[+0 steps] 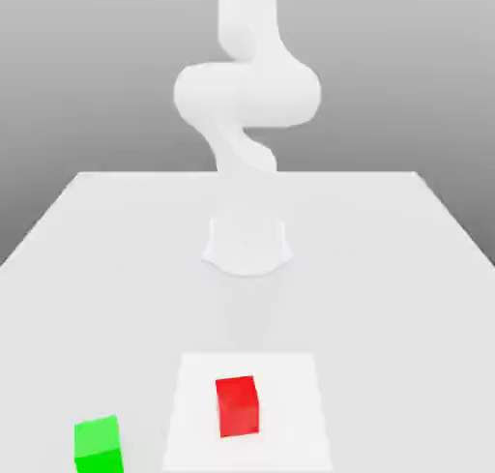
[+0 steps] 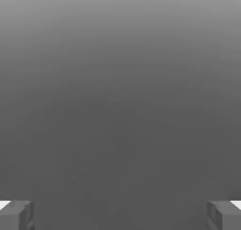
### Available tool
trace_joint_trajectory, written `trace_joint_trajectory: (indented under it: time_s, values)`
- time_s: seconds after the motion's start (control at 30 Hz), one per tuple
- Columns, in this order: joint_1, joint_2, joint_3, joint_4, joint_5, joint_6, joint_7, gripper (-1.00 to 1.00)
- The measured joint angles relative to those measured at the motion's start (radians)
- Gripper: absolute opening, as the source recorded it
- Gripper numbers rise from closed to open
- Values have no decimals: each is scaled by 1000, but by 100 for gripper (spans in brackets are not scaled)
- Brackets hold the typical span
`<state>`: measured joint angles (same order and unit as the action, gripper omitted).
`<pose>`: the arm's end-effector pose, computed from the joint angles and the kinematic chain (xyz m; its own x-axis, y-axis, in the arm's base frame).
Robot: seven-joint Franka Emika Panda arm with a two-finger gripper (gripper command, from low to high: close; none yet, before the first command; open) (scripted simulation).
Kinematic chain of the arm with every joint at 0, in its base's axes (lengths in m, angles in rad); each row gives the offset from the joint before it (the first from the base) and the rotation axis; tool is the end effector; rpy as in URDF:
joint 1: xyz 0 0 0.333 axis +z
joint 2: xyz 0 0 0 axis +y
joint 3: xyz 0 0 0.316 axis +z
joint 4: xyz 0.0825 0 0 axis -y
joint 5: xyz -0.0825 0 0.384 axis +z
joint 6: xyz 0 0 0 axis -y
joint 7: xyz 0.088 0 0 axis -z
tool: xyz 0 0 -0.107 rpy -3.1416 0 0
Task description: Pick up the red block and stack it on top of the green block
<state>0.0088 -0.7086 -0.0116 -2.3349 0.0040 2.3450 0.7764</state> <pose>0.3817 -0.0024 0.6651 0.5368 -0.7062 0.4616 -0.5276 -0.7079 -0.4695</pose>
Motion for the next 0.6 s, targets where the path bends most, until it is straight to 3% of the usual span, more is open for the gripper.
trace_joint_trajectory:
  time_s: [0.6]
  values:
    - [37, 659, -56, -251, 25, 324, -167, 0]
